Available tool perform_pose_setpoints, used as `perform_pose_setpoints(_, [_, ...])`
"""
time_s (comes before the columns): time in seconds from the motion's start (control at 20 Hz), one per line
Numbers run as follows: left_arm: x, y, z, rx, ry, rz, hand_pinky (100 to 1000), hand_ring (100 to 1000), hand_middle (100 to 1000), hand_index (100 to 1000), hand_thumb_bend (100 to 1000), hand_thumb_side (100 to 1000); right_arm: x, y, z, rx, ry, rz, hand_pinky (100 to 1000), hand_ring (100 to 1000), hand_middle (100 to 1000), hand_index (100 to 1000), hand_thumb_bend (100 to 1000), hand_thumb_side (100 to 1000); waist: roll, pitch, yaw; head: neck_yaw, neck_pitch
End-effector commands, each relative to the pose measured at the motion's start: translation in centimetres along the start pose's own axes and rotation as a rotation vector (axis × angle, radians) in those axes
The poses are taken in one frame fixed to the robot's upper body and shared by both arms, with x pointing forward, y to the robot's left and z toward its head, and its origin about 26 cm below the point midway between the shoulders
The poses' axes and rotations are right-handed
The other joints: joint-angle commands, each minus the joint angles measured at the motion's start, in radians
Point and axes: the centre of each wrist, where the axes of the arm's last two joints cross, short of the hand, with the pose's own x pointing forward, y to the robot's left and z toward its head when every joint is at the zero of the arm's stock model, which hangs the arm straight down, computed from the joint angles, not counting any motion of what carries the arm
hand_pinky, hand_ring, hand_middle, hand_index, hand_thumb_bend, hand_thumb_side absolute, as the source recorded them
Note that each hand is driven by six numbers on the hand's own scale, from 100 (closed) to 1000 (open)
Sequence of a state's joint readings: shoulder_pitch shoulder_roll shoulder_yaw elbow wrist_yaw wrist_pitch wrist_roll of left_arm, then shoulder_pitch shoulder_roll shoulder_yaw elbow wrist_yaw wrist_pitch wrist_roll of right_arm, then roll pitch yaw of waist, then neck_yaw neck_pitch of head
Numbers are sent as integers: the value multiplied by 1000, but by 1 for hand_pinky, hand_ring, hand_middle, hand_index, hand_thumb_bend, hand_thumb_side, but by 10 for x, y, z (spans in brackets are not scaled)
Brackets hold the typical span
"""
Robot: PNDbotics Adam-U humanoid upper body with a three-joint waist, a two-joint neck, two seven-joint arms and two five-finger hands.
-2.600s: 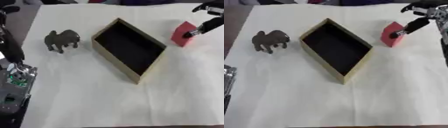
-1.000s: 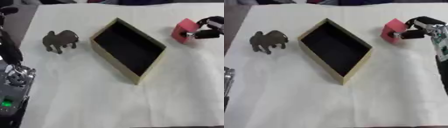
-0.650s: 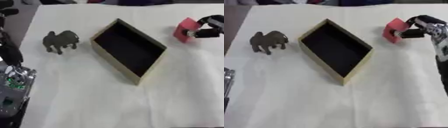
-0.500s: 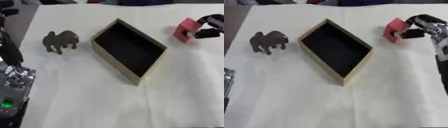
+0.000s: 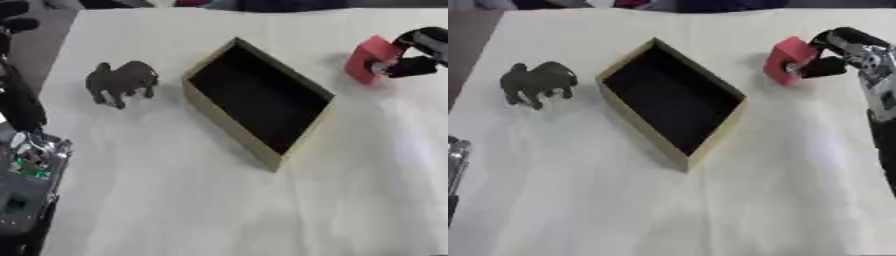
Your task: Pick up objects on the table and place them in the box.
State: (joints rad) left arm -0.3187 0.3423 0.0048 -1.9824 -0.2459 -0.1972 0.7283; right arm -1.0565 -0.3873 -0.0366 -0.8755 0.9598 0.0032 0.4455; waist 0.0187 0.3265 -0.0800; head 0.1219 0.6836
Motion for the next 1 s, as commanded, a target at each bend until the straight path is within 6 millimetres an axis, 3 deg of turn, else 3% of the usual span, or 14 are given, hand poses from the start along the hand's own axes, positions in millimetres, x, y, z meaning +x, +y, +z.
perform_pose_setpoints(0.05, [5,1,-7,5,-31,7,572,626,622,855,210,1000,9,-26,5,-83,-23,-12,954,904,561,675,136,615,-1,-21,1,2,-9])
perform_pose_setpoints(0.6, [5,0,-7,5,-31,8,571,626,622,854,208,999,43,-63,19,-197,-166,-30,956,890,543,665,100,474,-3,-20,5,3,-5])
perform_pose_setpoints(1.0, [6,0,-7,4,-33,9,571,626,622,854,209,998,82,-85,35,-206,-377,-5,950,882,544,666,100,449,-5,-22,5,2,0])
